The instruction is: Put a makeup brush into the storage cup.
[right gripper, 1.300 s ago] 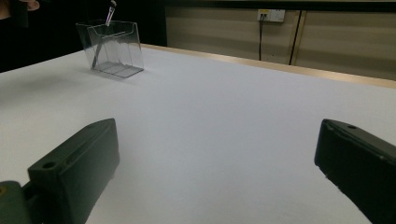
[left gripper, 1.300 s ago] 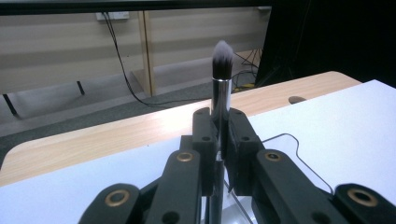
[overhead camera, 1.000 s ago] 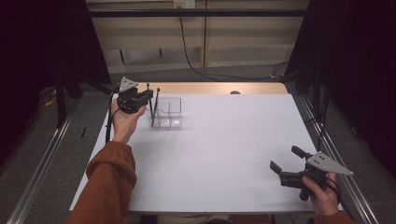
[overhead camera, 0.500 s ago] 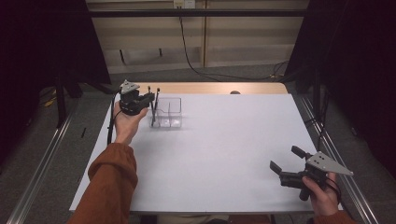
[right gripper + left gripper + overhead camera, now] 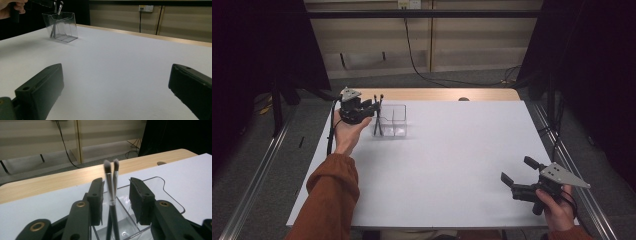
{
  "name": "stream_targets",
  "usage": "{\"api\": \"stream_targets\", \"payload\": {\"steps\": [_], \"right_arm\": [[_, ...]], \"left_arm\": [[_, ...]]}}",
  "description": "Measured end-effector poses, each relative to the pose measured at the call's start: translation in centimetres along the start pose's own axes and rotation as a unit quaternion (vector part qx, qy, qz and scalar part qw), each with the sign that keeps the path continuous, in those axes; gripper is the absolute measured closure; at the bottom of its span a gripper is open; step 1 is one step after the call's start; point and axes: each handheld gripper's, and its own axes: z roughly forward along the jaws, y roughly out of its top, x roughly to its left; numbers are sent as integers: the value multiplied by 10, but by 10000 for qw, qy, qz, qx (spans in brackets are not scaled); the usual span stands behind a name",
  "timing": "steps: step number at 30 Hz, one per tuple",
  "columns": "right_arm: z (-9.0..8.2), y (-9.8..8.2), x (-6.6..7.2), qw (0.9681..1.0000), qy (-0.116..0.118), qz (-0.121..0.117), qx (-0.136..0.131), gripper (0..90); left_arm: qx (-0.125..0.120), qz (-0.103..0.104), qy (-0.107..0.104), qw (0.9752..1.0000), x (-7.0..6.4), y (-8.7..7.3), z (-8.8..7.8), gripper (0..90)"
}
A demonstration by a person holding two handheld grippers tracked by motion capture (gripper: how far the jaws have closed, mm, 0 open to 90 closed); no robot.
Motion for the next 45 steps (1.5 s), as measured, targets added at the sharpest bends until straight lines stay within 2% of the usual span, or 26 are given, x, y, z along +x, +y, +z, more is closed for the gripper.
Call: {"api": "stream_targets", "payload": {"steps": [2,6,11,15,22,24,29,32,34,36,39,45], "right_arm": [[0,0,0,10000,-12,6,-15,0],[0,0,0,10000,-3,9,0,0],[-1,-1,-2,10000,-33,10,-20,0],[2,-1,-3,10000,-22,28,-6,0],[1,-1,-4,10000,-14,56,-7,0],[0,-1,-4,10000,-20,58,-15,0],[-1,-1,-3,10000,-34,76,-9,0],[-1,-1,-2,10000,-53,65,-11,0],[-2,-1,-2,10000,-67,44,-31,0],[-3,-1,-2,10000,-74,49,-42,0],[-3,0,-1,10000,-74,45,-22,0],[-1,0,-1,10000,-44,9,-18,0]], "left_arm": [[-36,-8,70,10000,0,-1,1,540],[-42,-24,62,10000,1,-3,2,400],[-151,-61,34,9999,2,-2,1,302],[-142,-66,104,9998,3,-1,1,172],[-186,-191,-101,9996,4,0,-3,52],[-211,-110,-255,9994,3,0,-5,31],[-288,35,-210,9994,-3,4,-11,25],[-362,-4,-357,9987,-3,6,-17,25],[-399,-22,-335,9986,-3,6,-20,25],[-403,80,-289,9987,-4,4,-23,25],[-456,17,-286,9985,-3,-1,-26,29],[-592,63,-180,9981,-3,-6,-37,36]]}}
